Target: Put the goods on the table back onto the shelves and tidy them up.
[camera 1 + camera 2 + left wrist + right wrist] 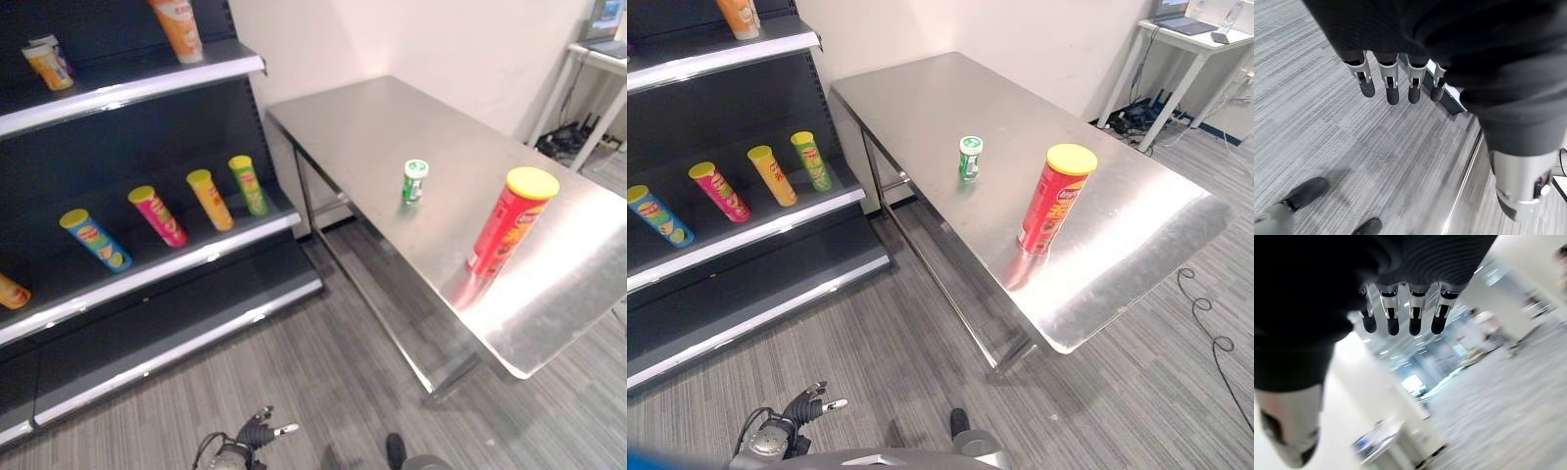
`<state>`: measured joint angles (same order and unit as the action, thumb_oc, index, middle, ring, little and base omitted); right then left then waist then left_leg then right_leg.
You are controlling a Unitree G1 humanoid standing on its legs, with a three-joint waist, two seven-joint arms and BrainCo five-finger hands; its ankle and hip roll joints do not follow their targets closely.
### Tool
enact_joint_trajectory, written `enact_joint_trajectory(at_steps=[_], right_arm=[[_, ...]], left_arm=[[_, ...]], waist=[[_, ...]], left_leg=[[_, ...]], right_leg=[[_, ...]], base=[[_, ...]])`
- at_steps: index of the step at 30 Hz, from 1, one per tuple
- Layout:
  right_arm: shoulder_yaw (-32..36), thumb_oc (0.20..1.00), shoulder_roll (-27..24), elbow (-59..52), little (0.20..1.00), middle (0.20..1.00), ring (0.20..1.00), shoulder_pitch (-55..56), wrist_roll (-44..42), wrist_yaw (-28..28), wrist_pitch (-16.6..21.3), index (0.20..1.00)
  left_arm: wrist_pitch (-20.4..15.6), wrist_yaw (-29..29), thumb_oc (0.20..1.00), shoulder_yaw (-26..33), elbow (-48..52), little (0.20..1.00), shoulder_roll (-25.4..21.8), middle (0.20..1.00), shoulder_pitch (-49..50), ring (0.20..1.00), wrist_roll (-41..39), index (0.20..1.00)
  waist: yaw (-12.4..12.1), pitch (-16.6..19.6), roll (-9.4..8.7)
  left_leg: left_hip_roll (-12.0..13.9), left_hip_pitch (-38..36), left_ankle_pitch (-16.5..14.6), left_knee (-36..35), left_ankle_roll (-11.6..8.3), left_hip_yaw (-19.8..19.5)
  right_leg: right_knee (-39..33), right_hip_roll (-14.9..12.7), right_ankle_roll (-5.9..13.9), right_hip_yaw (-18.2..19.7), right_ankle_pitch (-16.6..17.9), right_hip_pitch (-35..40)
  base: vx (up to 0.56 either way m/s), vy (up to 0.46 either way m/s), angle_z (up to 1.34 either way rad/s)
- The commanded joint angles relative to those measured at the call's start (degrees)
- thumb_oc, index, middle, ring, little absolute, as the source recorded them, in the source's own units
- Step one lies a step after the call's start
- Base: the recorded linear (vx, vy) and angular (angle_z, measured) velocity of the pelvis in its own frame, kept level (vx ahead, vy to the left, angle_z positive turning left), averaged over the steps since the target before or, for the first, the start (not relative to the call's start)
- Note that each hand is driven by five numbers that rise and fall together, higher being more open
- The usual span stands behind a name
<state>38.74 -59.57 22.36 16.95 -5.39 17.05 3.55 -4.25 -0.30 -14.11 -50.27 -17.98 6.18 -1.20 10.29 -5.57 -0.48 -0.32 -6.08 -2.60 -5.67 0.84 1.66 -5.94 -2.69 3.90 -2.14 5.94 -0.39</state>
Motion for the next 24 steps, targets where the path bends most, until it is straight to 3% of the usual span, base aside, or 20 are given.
enact_joint_trajectory(at_steps=[1,7,15,24], right_arm=[[-1.9,1.000,-5.7,-1.0,1.000,1.000,1.000,-5.6,2.2,-3.3,5.2,1.000],[-13.9,1.000,-8.2,-5.7,1.000,1.000,1.000,-16.2,-4.7,-11.7,8.6,1.000],[-25.0,1.000,-11.2,-4.9,1.000,1.000,1.000,-25.5,-6.9,-15.2,9.1,1.000],[-26.0,1.000,-11.9,-8.3,1.000,1.000,1.000,-24.0,-14.6,-22.0,10.4,1.000]], left_arm=[[-1.0,0.1,1.000,1.3,-0.8,1.000,-2.1,1.000,-4.0,1.000,-0.6,1.000],[-1.5,-1.4,1.000,-0.6,-0.3,1.000,-2.0,1.000,-3.1,1.000,-1.2,1.000],[-2.9,-1.1,1.000,-1.9,-5.0,1.000,-1.0,1.000,-2.1,1.000,-1.3,1.000],[-3.3,-1.8,1.000,-1.2,-8.2,1.000,-0.7,1.000,-1.8,1.000,-0.7,1.000]], waist=[[-2.7,-1.7,-2.06],[-4.7,-1.6,-2.25],[-5.8,-1.6,-2.81],[-6.7,-1.8,-3.11]], left_leg=[[2.9,-0.5,-2.0,0.7,-4.60,3.3],[3.1,-0.7,-1.7,0.7,-4.90,2.9],[3.2,-0.8,-1.2,0.7,-5.33,2.6],[3.1,-0.5,-0.9,0.7,-5.58,1.8]], right_leg=[[1.5,-1.2,4.42,0.7,-8.1,5.0],[1.6,-1.1,4.07,-0.2,-8.4,5.7],[1.6,-1.2,3.86,-1.1,-8.4,6.3],[1.6,-1.4,3.78,-2.5,-8.5,6.6]], base=[[0.00,0.000,0.00],[0.00,-0.016,0.05],[-0.01,-0.013,0.06],[-0.01,-0.011,0.09]])
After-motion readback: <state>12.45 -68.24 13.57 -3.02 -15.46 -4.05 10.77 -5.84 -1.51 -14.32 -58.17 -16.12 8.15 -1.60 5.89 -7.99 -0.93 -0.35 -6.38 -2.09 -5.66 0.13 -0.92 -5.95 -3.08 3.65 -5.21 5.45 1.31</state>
